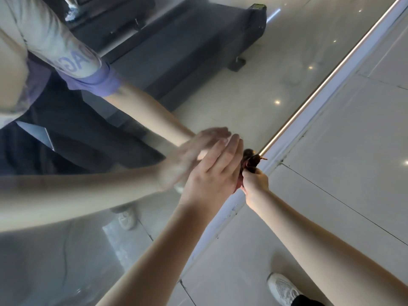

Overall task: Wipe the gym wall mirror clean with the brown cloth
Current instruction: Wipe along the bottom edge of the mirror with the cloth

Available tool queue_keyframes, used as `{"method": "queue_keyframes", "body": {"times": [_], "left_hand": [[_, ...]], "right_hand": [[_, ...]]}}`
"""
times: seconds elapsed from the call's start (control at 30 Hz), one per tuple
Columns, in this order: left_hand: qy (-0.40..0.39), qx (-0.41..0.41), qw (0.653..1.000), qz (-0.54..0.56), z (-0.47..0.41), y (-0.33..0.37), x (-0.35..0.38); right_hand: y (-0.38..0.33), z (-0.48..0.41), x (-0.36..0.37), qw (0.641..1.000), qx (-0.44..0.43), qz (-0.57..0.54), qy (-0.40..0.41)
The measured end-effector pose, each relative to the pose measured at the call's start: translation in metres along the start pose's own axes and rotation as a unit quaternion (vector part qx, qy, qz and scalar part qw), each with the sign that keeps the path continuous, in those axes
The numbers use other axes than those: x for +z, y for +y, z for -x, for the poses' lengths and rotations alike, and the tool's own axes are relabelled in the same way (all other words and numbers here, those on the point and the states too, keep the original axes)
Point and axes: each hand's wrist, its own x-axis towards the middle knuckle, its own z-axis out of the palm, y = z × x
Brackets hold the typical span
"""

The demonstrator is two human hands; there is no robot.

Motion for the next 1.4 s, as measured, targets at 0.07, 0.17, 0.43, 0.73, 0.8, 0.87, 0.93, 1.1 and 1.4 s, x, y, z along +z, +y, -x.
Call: {"method": "queue_keyframes", "body": {"times": [0.07,0.17,0.43,0.73,0.8,0.87,0.93,1.1,1.4], "left_hand": [[-0.014,-0.001,1.000,-0.011,-0.011,-0.001,0.002],[-0.034,0.050,0.996,-0.071,-0.011,0.000,0.011],[-0.043,0.059,0.993,-0.097,-0.010,-0.004,0.017],[-0.047,0.031,0.997,-0.060,-0.014,0.000,0.008],[-0.033,0.018,0.998,-0.042,-0.016,0.002,0.010],[-0.017,0.014,1.000,-0.023,-0.019,0.005,0.013],[-0.016,0.015,1.000,0.001,-0.025,0.007,0.012],[-0.018,0.023,0.999,-0.014,-0.051,0.008,0.016],[-0.008,0.025,1.000,0.017,-0.139,0.013,0.037]], "right_hand": [[-0.019,-0.005,-0.002,0.999,-0.031,-0.028,0.015],[-0.049,-0.017,-0.010,0.992,-0.101,-0.076,0.007],[-0.031,-0.044,-0.018,0.997,-0.069,0.009,-0.028],[-0.093,-0.043,-0.025,0.982,-0.188,0.013,0.004],[-0.083,-0.049,-0.026,0.983,-0.179,0.034,0.006],[-0.074,-0.052,-0.026,0.993,-0.112,0.041,-0.009],[-0.073,-0.052,-0.027,0.997,-0.053,0.048,-0.029],[-0.106,-0.052,-0.032,0.999,0.003,0.033,-0.030],[-0.079,-0.067,-0.034,0.996,-0.028,0.023,-0.077]]}}
